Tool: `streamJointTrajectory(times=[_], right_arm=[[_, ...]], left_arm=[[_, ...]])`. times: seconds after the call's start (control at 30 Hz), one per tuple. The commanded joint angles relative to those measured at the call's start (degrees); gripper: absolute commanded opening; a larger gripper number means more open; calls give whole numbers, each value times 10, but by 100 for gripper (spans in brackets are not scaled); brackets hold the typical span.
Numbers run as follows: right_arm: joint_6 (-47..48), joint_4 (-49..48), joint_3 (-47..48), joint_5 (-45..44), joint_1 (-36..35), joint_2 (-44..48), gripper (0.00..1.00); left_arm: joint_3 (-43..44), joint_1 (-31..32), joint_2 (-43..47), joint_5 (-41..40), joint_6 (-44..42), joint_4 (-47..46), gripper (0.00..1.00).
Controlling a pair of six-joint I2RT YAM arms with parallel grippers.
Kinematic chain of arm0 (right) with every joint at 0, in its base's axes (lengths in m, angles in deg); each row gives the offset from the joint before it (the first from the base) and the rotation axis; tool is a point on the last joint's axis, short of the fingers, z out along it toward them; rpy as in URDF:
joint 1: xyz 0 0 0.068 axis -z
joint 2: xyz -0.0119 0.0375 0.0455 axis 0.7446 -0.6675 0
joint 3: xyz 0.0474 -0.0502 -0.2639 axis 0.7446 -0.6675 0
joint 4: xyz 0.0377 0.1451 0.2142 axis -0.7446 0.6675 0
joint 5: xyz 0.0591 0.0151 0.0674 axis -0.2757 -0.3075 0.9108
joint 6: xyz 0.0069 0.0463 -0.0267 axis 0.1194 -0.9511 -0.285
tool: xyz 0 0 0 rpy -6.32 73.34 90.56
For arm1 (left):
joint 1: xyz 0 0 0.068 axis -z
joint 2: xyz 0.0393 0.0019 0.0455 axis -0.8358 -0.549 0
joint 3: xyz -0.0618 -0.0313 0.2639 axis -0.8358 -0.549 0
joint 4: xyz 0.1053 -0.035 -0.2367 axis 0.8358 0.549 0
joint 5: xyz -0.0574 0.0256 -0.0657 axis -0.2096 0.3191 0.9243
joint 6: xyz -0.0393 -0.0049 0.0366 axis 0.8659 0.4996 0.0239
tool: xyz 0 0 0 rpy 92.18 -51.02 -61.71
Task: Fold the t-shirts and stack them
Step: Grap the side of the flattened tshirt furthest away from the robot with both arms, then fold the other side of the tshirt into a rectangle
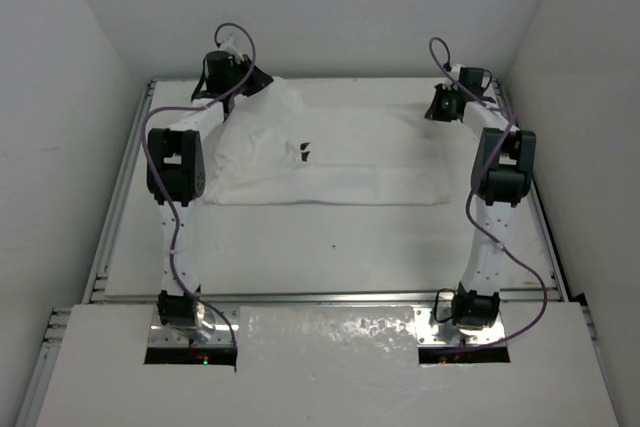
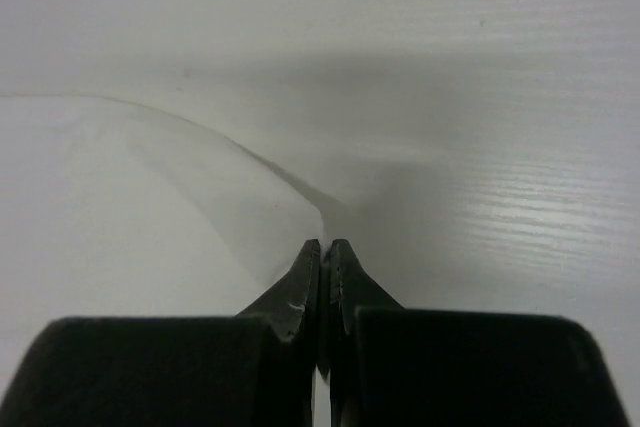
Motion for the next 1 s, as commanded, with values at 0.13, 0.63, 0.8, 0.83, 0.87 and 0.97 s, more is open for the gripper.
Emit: streamJointTrajectory(times=[0.13,0.63,0.8,0.83,0.87,0.97], right_arm=[[-62,-115,-120,30,-7,123,0],[-197,-361,-440,105,-5,295,0],[-194,-351,-484,55,-2,325,0],[-193,-351,-497,44,-1,332,0],[-192,-349,-502,26,-1,336,0],[-171,-348,-517,-3,1,338,0]], left_arm=[[-155,-3,149,22,12,-148,0],[-420,-7,302,-4,10,-253,0],[-485,-9,357,-46,13,-265,0],[-503,-9,363,-51,18,-266,0],[-513,-9,371,-61,21,-269,0],[-536,-9,378,-73,32,-267,0]])
